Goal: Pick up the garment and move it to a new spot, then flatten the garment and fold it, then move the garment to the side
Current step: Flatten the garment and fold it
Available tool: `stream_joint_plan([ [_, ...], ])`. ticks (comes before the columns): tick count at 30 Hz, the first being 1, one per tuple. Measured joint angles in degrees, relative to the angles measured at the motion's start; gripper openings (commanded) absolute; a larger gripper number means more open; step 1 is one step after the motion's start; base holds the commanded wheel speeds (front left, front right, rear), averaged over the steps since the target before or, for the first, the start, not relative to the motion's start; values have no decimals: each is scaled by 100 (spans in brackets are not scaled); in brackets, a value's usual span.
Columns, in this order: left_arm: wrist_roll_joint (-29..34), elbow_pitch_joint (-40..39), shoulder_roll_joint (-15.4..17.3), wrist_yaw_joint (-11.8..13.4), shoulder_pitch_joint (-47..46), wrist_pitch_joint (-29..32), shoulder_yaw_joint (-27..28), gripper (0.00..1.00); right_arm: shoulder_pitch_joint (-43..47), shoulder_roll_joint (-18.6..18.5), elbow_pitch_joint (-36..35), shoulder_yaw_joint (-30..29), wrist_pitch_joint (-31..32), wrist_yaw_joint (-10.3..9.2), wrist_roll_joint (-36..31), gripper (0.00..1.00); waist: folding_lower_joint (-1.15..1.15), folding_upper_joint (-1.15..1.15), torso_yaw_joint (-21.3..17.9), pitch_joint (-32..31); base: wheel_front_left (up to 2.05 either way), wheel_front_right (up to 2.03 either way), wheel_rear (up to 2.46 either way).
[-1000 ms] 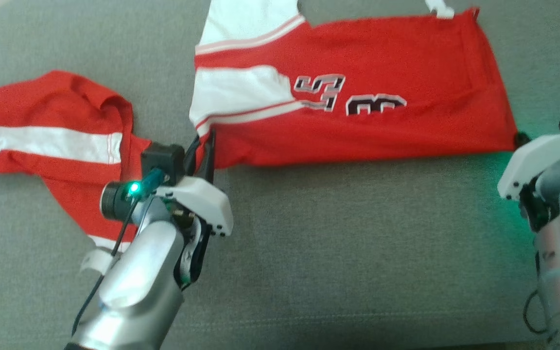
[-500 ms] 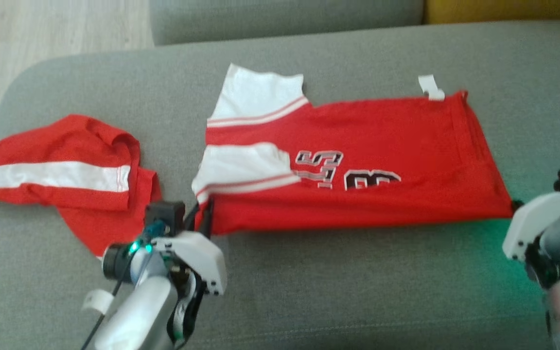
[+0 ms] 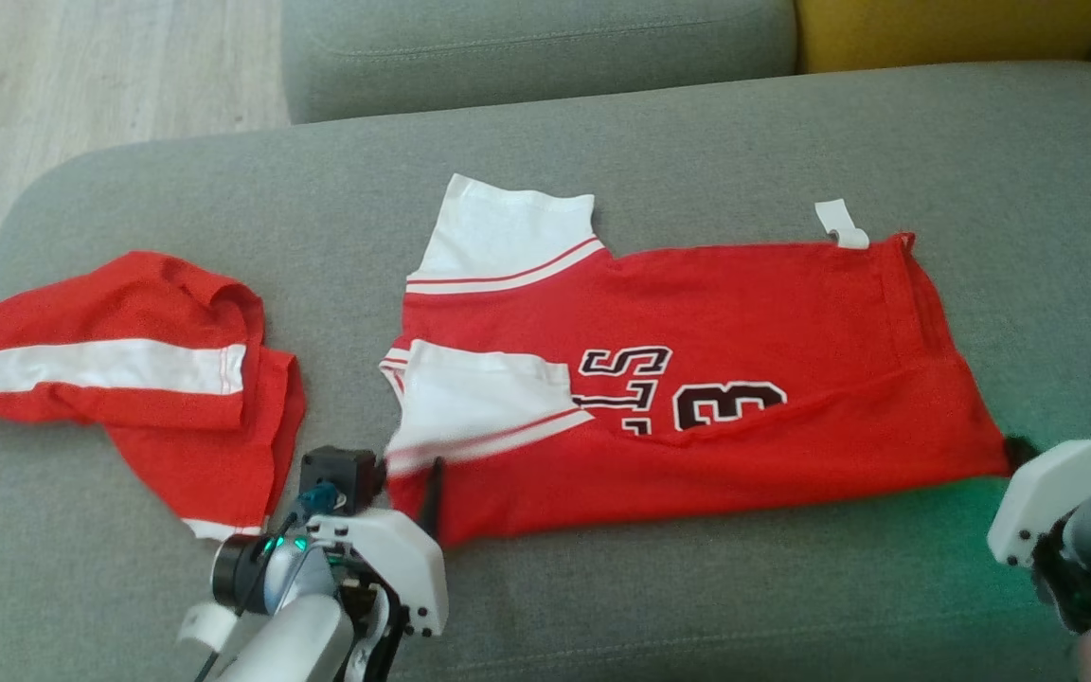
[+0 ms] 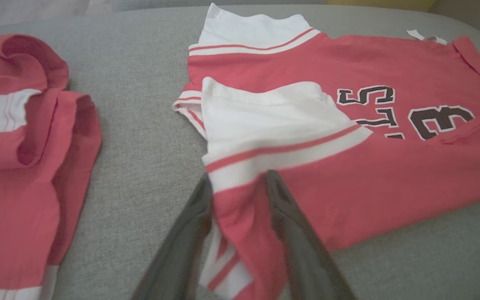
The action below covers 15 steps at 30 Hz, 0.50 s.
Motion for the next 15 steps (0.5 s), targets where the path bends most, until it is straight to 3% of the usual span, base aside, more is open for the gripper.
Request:
stream_joint_plan([
  [1,2,23,-1,0,1,-40,-2,97,20,24,-97,-20,-101,0,-42,100,0,0,-12,7,0,0,0],
  [8,3,-46,-55,7,-56,-909,201,100,38,179,-810,137,-1203,0,-2,100,0,0,-94,132,0,0,0],
  [15,52,-266,-40,8,-451,-1166,439,100,-6,201,-1148,408,-1806,0,15,100,0,0,-177,392,0,0,0],
])
